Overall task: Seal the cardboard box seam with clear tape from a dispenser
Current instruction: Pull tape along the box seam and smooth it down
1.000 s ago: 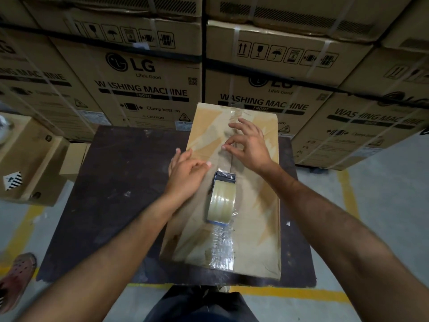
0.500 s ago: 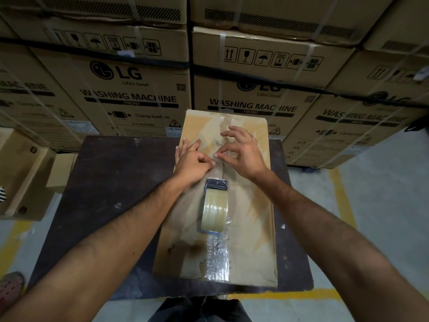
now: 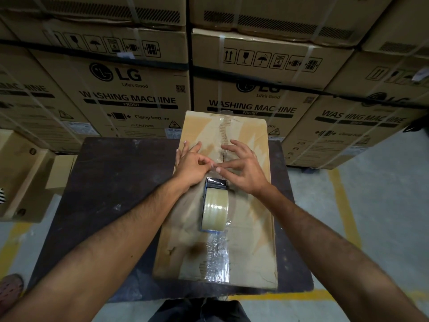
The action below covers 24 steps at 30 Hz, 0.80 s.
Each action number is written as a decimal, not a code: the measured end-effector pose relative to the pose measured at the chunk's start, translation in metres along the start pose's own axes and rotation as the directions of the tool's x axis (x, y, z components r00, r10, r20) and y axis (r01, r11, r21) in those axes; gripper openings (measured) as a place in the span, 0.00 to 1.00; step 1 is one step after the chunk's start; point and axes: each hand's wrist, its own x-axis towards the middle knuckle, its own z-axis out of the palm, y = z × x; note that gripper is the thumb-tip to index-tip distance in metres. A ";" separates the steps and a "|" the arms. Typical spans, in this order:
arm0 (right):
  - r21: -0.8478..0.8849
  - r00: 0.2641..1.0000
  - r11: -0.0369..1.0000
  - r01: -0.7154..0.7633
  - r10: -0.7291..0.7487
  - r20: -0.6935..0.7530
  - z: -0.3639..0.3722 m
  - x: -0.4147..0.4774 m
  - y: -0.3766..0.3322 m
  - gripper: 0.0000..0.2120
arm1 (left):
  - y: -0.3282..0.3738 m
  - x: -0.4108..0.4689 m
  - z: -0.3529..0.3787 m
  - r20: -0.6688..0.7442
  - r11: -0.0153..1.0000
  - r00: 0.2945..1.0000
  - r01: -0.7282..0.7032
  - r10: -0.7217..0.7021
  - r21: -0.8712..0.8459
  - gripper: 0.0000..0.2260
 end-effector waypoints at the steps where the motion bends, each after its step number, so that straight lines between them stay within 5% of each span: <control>1: 0.003 1.000 1.000 -0.024 0.024 -0.006 0.000 0.001 0.000 0.15 | 0.000 -0.001 -0.001 0.004 1.000 1.000 0.000 0.000 -0.004 0.02; 6: -0.040 0.988 0.987 -0.153 0.153 0.018 -0.006 0.012 -0.004 0.19 | 0.003 -0.008 -0.003 0.007 0.999 1.000 -0.013 0.013 -0.029 0.05; 14: -0.086 0.967 0.984 -0.153 0.167 0.194 -0.025 0.026 -0.015 0.07 | 0.000 -0.011 -0.007 -0.042 0.996 0.996 -0.083 0.082 -0.019 0.04; 24: -0.045 0.919 0.947 -0.319 0.320 0.232 -0.036 0.029 -0.009 0.06 | -0.020 -0.001 -0.036 0.091 0.988 0.987 -0.141 0.135 0.062 0.14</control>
